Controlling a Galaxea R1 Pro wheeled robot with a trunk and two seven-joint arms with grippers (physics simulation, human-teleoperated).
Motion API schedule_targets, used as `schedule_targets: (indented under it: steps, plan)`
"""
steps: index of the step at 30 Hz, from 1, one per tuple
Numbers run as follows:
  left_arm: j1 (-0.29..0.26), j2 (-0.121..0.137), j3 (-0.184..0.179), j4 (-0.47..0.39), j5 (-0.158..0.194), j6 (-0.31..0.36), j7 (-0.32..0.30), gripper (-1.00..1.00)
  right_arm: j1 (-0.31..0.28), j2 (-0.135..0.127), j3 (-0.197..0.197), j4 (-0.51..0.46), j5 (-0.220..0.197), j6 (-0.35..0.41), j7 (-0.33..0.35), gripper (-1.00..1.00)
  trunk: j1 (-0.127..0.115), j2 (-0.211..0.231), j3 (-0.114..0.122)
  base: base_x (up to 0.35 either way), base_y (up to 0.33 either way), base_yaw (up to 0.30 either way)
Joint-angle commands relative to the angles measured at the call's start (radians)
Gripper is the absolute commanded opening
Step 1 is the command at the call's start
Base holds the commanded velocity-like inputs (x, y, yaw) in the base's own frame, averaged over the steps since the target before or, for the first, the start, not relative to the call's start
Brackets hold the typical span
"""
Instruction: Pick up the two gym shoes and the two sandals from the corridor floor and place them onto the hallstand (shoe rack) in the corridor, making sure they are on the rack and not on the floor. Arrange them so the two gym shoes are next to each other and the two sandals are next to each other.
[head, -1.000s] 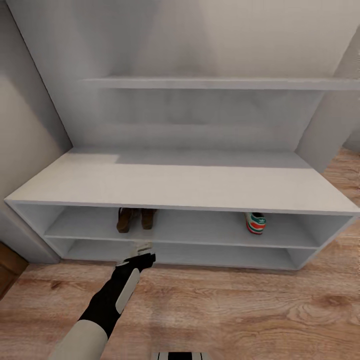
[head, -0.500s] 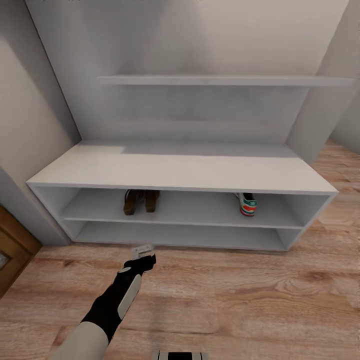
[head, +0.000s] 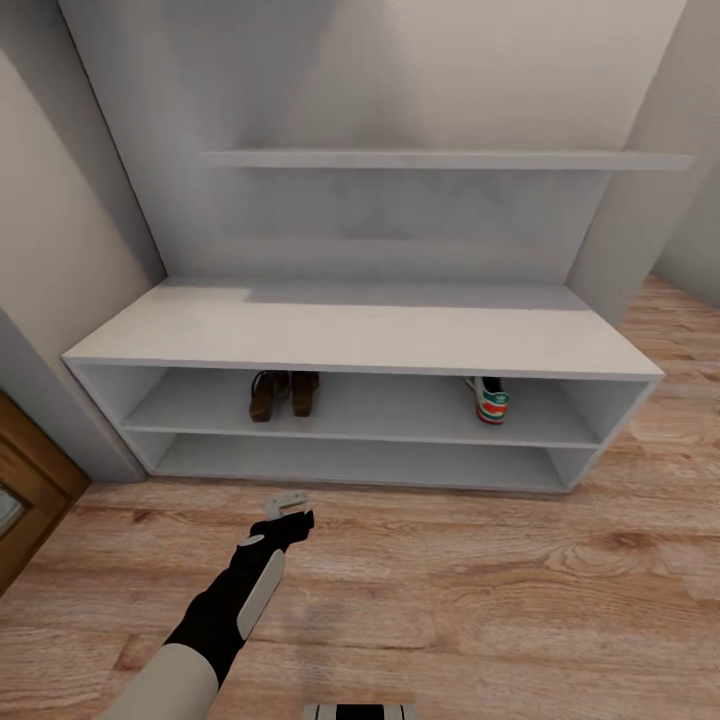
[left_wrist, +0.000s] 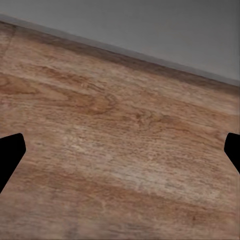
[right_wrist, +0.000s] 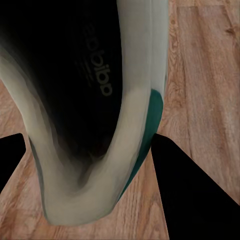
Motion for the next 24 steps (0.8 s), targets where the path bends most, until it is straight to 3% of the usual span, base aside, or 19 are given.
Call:
schedule_targets:
  steps: [1, 9, 18, 24]
  plan:
    - [0.000, 0.000, -0.004, -0.001, 0.011, 0.003, 0.009, 1.00, -0.001, 0.000, 0.000, -0.001, 0.004, 0.004, 0.000, -1.00, 0.000, 0.000, -0.001, 0.000, -0.161, 0.000]
    - [0.000, -0.002, -0.005, 0.007, 0.011, 0.003, 0.008, 1.00, -0.001, 0.000, 0.001, -0.001, 0.004, 0.004, 0.000, -1.00, 0.000, 0.000, -0.001, -0.052, -0.287, 0.000]
    - [0.000, -0.003, -0.049, 0.026, 0.011, 0.002, 0.008, 1.00, -0.001, 0.000, 0.001, -0.001, 0.004, 0.004, 0.001, -1.00, 0.000, 0.000, -0.001, -0.206, -0.281, 0.000]
    - [0.000, -0.003, -0.055, 0.028, 0.010, 0.001, 0.008, 1.00, -0.001, 0.000, 0.001, -0.001, 0.004, 0.004, 0.001, -1.00, 0.000, 0.000, -0.001, -0.213, -0.237, 0.000]
